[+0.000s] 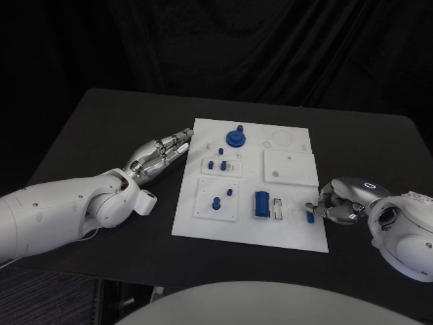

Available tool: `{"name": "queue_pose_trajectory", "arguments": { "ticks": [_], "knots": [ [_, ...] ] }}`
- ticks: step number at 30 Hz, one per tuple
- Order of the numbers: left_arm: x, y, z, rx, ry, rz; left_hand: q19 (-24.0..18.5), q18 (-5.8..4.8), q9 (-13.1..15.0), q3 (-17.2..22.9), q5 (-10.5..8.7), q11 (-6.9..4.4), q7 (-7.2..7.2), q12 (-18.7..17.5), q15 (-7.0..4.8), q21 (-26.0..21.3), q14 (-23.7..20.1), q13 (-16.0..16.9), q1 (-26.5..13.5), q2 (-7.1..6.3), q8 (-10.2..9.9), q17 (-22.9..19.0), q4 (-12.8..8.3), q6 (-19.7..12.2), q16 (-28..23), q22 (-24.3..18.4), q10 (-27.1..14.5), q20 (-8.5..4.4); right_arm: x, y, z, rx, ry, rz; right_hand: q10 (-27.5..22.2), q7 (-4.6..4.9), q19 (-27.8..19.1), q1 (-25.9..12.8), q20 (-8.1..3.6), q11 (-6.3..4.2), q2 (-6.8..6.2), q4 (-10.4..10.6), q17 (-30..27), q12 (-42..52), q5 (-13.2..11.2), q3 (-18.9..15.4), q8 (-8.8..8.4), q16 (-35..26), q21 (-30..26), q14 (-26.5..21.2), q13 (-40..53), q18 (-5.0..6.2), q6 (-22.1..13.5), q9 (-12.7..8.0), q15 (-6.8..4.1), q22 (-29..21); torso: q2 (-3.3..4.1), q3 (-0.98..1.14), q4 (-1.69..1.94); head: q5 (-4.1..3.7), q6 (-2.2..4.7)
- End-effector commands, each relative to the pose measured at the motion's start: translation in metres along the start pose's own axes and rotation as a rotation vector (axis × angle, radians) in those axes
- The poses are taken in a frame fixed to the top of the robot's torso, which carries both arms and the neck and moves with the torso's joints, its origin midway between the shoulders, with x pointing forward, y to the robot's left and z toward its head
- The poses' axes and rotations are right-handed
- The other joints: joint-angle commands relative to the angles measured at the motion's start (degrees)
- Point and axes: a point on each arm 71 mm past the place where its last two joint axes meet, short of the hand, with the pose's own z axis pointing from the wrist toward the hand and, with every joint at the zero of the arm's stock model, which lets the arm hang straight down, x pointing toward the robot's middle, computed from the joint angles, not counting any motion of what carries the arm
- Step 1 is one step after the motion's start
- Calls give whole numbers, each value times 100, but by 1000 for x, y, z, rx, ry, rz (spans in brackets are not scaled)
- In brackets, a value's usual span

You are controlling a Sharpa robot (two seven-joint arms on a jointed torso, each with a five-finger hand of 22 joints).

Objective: Assemble the parts on the task board

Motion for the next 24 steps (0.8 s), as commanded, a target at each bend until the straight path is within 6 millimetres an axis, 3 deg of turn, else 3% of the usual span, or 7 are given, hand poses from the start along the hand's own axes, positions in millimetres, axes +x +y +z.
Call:
{"name": "queue_pose_trajectory", "arguments": {
  "ticks": [1,12,17,21,24],
  "knots": [
    [2,-2,0,31,9,-6,5,76,9,31,29,33,40,25,22,-26,-3,-2,69,5,35,-8,-15,3,-21,3,-3,43,2,0,1,10,-10,-6,618,-17,248,-6,11,23,2,23,259,15,-13,17,-29,-43,-31,371,1505,-3,71,-30,-3,1215,1,-2,2,-3,-1],
    [2,-2,0,29,11,-9,4,76,9,35,33,35,42,25,24,-27,-3,-2,79,2,34,-8,-21,1,-21,2,-3,44,8,3,5,-1,5,-11,618,-34,228,348,-4,-1,-49,-139,180,15,483,140,-159,-85,-85,359,1505,7,135,-243,-11,1200,4,0,2,-3,-1],
    [2,-2,0,28,12,-9,4,76,9,35,33,35,42,25,24,-27,-3,-2,79,2,34,-8,-21,1,-21,2,-3,44,13,3,7,-2,19,-15,618,-5,224,522,9,21,-70,-249,149,15,777,255,-331,-103,-101,355,1505,9,116,-436,7,1197,4,-3,6,-12,-1],
    [2,-1,0,28,12,-10,5,76,7,42,39,40,45,39,27,-26,-3,0,95,0,32,-8,-29,-9,-21,2,-2,46,18,3,8,-5,24,-12,618,-2,224,595,19,21,-80,-309,140,15,880,316,-402,-108,-104,354,1505,9,146,-525,20,1197,6,-1,1,-3,-1],
    [2,-1,0,28,13,-10,5,76,7,44,41,43,45,42,29,-25,-3,0,100,1,32,-8,-31,-7,-21,3,-1,47,20,4,9,-10,16,-2,618,-20,216,841,18,4,-84,-510,107,15,1099,476,-460,-125,-127,347,1505,14,197,-608,10,1191,3,-3,5,-2,-1]
  ]
}}
